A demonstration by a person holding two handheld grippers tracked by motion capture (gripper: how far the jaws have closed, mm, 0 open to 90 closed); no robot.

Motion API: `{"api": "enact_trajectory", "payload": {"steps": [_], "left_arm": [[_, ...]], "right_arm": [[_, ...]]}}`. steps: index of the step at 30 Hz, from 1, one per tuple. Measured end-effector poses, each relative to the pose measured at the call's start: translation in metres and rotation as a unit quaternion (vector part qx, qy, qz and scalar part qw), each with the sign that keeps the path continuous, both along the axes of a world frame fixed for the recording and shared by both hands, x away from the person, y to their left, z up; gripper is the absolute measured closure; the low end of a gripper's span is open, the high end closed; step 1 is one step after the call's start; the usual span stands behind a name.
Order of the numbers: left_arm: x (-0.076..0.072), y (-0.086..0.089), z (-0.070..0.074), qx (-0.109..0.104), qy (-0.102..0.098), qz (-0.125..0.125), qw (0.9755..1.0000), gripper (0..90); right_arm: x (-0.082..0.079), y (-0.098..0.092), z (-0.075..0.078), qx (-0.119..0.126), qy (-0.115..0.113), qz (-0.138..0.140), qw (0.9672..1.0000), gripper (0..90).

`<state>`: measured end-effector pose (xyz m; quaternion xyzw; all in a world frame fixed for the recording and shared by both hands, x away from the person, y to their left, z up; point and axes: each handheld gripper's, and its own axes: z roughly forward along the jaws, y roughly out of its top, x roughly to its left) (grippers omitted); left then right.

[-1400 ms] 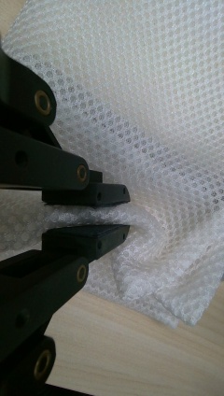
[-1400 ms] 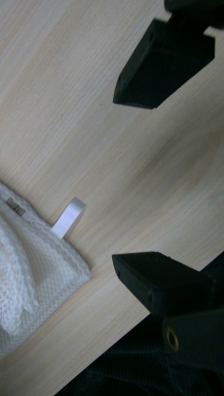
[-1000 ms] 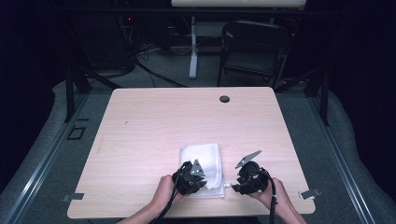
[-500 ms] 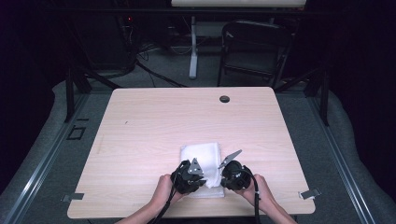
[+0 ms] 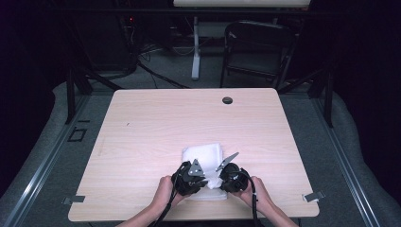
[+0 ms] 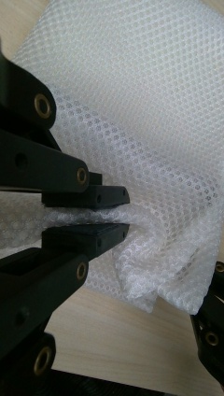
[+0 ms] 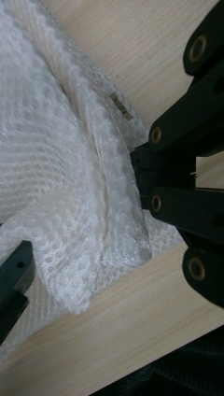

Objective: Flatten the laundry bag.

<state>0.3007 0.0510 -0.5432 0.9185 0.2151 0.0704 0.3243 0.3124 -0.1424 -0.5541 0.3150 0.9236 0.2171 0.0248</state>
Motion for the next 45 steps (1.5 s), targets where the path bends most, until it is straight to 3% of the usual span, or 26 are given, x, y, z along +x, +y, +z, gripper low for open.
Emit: {"api": "enact_trajectory", "payload": {"steps": [1,10,17,20,24,29,41,42,45], "left_arm": [[0.0,0.001,0.001,-0.004,0.0,0.0,1.0,82.5],[0.0,0.007,0.008,-0.016,-0.008,0.005,0.9998,82.7],[-0.001,0.011,0.014,-0.023,-0.016,0.009,0.9996,83.0],[-0.001,0.014,0.016,-0.028,-0.018,0.012,0.9994,83.0],[-0.002,0.017,0.018,-0.033,-0.022,0.014,0.9991,83.0],[-0.005,0.023,0.023,-0.04,-0.029,0.019,0.9986,82.9],[-0.007,0.04,0.031,-0.055,-0.035,0.034,0.9973,83.0],[-0.007,0.041,0.032,-0.056,-0.035,0.036,0.9971,83.0],[-0.008,0.046,0.033,-0.061,-0.036,0.043,0.9966,83.1]], "right_arm": [[-0.001,0.001,-0.003,0.02,0.001,-0.011,0.9997,90.0],[-0.001,0.0,0.0,0.0,0.004,-0.011,0.9999,90.0],[-0.001,-0.001,-0.002,0.012,0.008,-0.02,0.9997,90.0],[0.0,-0.002,0.0,-0.003,0.01,-0.013,0.9999,90.0],[-0.001,-0.002,-0.001,0.006,0.01,-0.019,0.9998,90.0],[-0.001,-0.003,0.001,-0.007,0.013,-0.018,0.9997,90.0],[0.0,-0.005,0.001,-0.012,0.017,-0.018,0.9996,90.0],[-0.001,-0.004,0.0,-0.001,0.014,-0.028,0.9995,90.0],[0.0,-0.005,0.001,-0.009,0.015,-0.022,0.9996,90.0]]}}
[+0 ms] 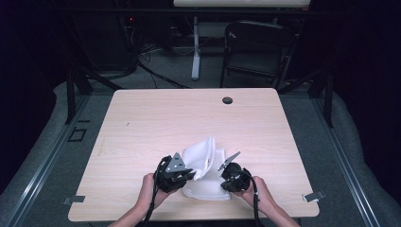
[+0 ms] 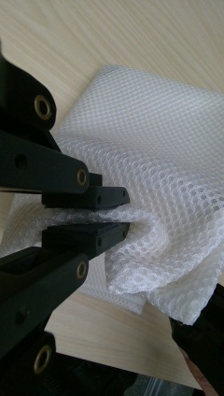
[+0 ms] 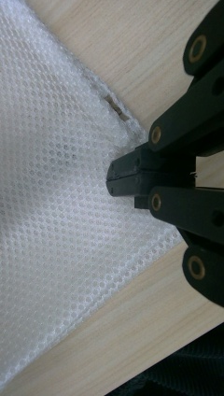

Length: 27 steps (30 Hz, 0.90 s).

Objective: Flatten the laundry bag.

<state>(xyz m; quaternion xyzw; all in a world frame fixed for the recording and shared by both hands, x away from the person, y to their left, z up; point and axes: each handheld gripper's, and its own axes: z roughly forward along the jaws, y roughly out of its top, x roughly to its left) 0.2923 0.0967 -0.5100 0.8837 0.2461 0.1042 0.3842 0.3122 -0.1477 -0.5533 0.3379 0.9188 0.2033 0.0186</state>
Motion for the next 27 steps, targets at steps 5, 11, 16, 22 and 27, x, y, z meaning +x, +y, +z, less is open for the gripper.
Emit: {"api": "enact_trajectory", "payload": {"steps": [5,11,16,22,27], "left_arm": [[-0.001,0.006,0.002,-0.001,0.002,0.002,1.0,83.1],[-0.004,0.017,0.003,-0.006,-0.005,0.013,0.9999,83.2],[-0.006,0.028,0.002,-0.017,-0.013,0.031,0.9993,83.2],[-0.007,0.033,0.001,-0.018,-0.012,0.035,0.9991,83.2],[-0.007,0.041,0.0,-0.023,0.0,0.045,0.9987,83.5]], "right_arm": [[0.001,-0.002,0.001,-0.006,0.003,0.001,1.0,90.0],[0.0,-0.004,0.001,-0.005,0.004,-0.003,1.0,90.0],[0.001,-0.007,0.001,-0.01,0.005,-0.003,0.9999,90.0],[0.0,-0.007,0.001,-0.015,-0.002,-0.005,0.9999,90.0],[0.0,-0.006,0.001,-0.016,-0.001,-0.005,0.9999,90.0]]}}
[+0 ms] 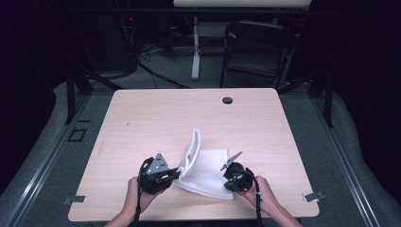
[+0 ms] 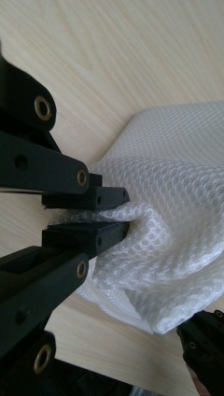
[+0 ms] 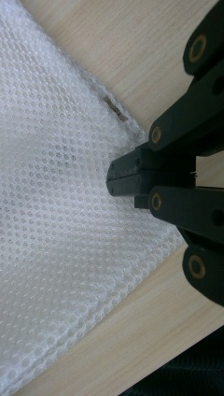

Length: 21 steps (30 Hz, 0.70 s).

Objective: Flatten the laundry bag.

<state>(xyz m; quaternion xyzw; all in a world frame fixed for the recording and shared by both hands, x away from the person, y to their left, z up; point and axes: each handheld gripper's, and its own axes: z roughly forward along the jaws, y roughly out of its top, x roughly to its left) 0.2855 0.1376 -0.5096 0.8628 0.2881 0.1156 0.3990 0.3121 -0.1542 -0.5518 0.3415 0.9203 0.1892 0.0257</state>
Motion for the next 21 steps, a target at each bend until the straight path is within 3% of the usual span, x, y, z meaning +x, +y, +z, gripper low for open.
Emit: {"api": "enact_trajectory", "payload": {"steps": [8,12,21], "left_arm": [[0.003,0.007,-0.006,-0.01,0.025,0.008,0.9996,83.6],[0.003,0.008,-0.007,-0.012,0.024,0.011,0.9996,83.6],[0.004,0.013,-0.013,-0.019,0.045,0.014,0.9987,83.6]], "right_arm": [[0.003,-0.004,0.0,-0.002,0.004,-0.002,1.0,90.0],[0.002,-0.005,0.0,-0.001,-0.001,-0.01,0.9999,90.0],[0.002,-0.006,0.0,-0.006,-0.004,-0.006,1.0,90.0]]}}
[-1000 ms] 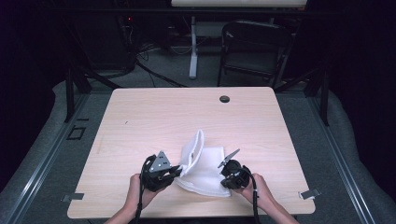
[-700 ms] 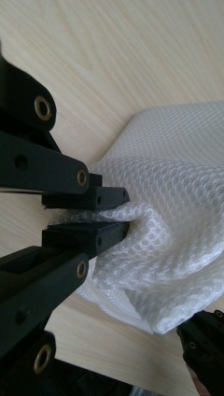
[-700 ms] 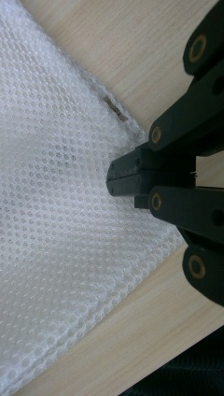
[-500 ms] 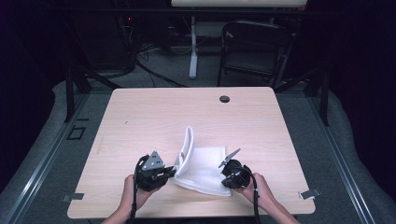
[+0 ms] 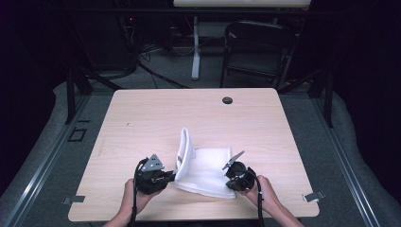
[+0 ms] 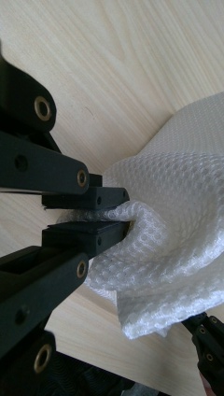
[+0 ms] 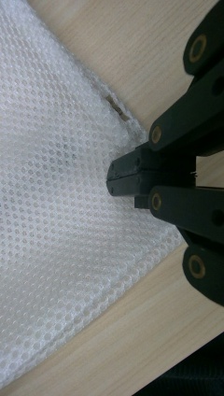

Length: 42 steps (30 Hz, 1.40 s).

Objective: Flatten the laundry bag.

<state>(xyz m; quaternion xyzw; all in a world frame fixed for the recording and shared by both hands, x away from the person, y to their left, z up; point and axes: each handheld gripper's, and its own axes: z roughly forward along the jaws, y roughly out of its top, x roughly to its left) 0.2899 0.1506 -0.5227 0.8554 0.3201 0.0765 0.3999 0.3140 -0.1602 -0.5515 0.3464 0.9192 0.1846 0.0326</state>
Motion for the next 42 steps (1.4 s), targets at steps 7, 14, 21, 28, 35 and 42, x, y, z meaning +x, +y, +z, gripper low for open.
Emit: {"api": "enact_trajectory", "payload": {"steps": [7,14,21,28,35,42], "left_arm": [[0.002,0.006,-0.003,-0.004,0.015,0.007,0.9999,83.5],[0.001,0.01,-0.007,-0.006,0.028,0.014,0.9995,83.5],[0.002,0.014,-0.009,-0.004,0.042,0.012,0.999,81.5],[0.006,0.031,-0.01,0.001,0.079,0.017,0.9967,73.0],[0.0,0.054,-0.005,0.02,0.093,0.039,0.9947,46.9],[-0.006,0.081,0.001,0.012,0.087,0.092,0.9918,25.5]], "right_arm": [[0.001,-0.001,0.0,0.0,0.004,0.003,1.0,90.0],[0.001,-0.001,0.001,-0.007,-0.003,0.001,1.0,90.0],[0.002,-0.002,0.0,-0.006,-0.007,-0.003,1.0,90.0],[0.005,-0.008,0.001,-0.009,-0.002,-0.004,0.9999,90.0],[0.005,-0.009,0.001,-0.012,-0.008,-0.004,0.9999,90.0],[0.007,-0.011,0.001,-0.017,-0.01,-0.011,0.9998,90.0]]}}
